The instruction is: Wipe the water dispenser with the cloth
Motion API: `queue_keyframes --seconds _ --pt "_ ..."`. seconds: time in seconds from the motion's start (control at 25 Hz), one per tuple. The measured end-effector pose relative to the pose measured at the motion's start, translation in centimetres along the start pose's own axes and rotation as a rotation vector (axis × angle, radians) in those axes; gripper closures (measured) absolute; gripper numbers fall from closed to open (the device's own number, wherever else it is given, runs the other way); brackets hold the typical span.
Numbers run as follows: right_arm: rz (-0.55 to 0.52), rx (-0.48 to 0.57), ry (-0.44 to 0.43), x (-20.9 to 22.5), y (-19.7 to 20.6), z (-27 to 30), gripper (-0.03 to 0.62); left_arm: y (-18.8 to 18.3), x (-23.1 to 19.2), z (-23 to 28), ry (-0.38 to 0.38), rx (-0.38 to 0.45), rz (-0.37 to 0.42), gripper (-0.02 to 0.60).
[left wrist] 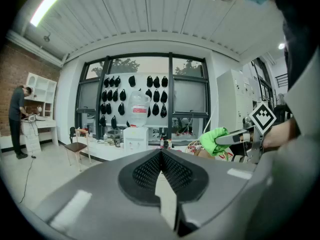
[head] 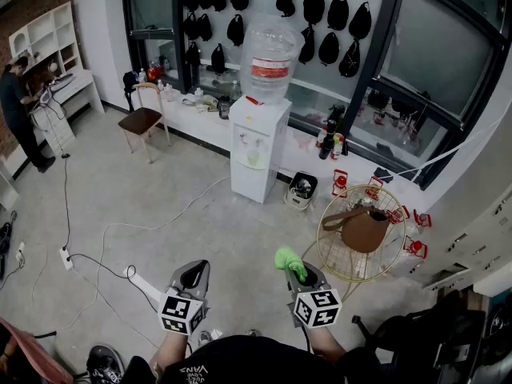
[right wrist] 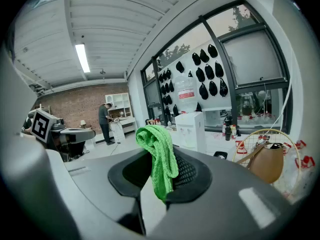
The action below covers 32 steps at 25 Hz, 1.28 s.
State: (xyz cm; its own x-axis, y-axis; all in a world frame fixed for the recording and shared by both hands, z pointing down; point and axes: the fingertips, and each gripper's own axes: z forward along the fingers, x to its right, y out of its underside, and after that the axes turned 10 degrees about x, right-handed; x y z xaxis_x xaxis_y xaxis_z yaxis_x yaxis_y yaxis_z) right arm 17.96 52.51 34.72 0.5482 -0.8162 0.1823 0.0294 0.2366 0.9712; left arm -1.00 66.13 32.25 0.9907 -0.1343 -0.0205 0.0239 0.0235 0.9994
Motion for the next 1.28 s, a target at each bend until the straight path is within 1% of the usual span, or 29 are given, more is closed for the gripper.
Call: queue_keyframes --seconds 0.28,0.4,0.52,0.68,0.84,0.96,1.12,1.28 --pt "0.001 -0.002 -0.023 1.8 0.5 -0.9 0.503 1.5 1.9 0.7 -0.029 -0.007 0.0 0.58" --pt "0.035 0.01 -0.036 2.7 0.3 -0.7 0.502 1.8 2.3 1.2 -0.038 -0.009 -0.007 0.58" --pt "0.056 0.024 -0.028 3.5 0.3 0.0 0.499 2.7 2.2 1.7 -0.049 -0.02 -0.026 0.58" --pt "0.064 0.016 -0.015 4.4 0.3 2.1 0.499 3.4 1.4 3.6 -0.026 -0.04 -0.026 0.58" --pt "0.083 0.009 0.009 5.2 0.2 5.7 0.499 4.0 -0.7 7.1 0.011 -0.045 -0.032 0.58" --pt "0.078 0.0 0.041 5.8 -0.4 9.4 0.499 3.9 -3.2 10.4 0.05 -0.042 -0.036 0.58" --pt "0.078 0.005 0.083 6.1 -2.5 14.9 0.498 2.8 -7.8 15.0 0.098 -0.044 -0.024 0.58" --pt "0.087 0.031 0.14 7.5 -4.5 20.6 0.499 1.4 -11.3 20.5 0.178 -0.043 0.008 0.58"
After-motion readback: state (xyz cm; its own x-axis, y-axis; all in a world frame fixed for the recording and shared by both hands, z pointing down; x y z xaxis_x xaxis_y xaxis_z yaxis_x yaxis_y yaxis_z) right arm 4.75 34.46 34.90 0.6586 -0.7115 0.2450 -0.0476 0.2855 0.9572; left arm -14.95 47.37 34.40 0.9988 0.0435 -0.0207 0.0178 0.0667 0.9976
